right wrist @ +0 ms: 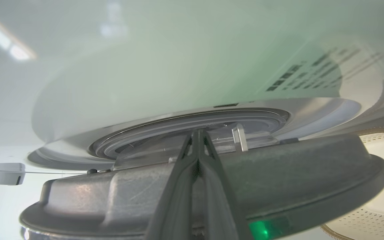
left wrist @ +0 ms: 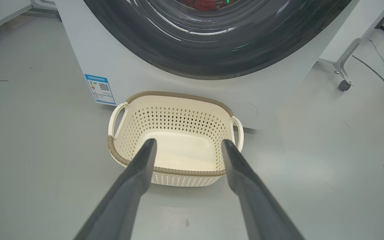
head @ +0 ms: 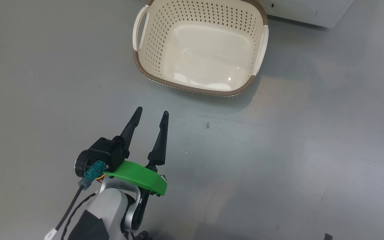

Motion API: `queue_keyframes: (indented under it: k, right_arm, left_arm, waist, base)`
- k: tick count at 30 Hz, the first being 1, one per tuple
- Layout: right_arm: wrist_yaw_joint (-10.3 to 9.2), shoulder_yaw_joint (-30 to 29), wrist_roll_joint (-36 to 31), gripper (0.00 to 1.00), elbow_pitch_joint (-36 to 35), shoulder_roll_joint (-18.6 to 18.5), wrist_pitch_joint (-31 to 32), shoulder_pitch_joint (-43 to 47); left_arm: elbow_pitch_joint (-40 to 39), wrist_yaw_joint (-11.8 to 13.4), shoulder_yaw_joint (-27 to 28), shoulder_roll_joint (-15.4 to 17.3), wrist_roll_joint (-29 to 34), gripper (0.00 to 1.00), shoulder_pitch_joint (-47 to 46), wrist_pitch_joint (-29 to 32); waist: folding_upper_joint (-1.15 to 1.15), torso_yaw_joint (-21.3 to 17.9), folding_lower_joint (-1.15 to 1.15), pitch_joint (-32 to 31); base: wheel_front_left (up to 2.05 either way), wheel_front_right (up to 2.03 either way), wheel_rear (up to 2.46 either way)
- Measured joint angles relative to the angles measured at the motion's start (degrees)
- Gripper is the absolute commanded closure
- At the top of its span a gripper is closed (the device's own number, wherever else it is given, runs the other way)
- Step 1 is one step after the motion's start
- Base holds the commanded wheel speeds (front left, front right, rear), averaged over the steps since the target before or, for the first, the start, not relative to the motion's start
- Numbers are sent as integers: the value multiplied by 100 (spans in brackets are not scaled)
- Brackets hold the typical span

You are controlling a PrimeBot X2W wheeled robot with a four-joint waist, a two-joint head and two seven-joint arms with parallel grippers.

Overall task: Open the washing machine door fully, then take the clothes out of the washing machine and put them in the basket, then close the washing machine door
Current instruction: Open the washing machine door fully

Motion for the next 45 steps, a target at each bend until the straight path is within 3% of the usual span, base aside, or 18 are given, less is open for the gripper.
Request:
queue_keyframes:
  k: [16, 31, 45]
  right_arm:
    - [-37, 60, 46, 100, 226, 8, 297, -9]
    - [260, 74, 183, 100, 559, 110, 453, 494]
    - [379, 96, 378, 100, 659, 183, 727, 756]
  left_arm:
    - [16, 44, 0, 0, -1, 0, -16, 0]
    - [132, 49, 47, -1, 10, 0, -14, 0]
    - [205, 51, 55, 0, 57, 0, 7, 0]
  waist:
    - [0, -47, 0, -62]
    - [0, -209, 0, -439]
    - [0, -337, 0, -786]
  base:
    - [0, 0, 0]
    - [0, 0, 0]
    - [0, 0, 0]
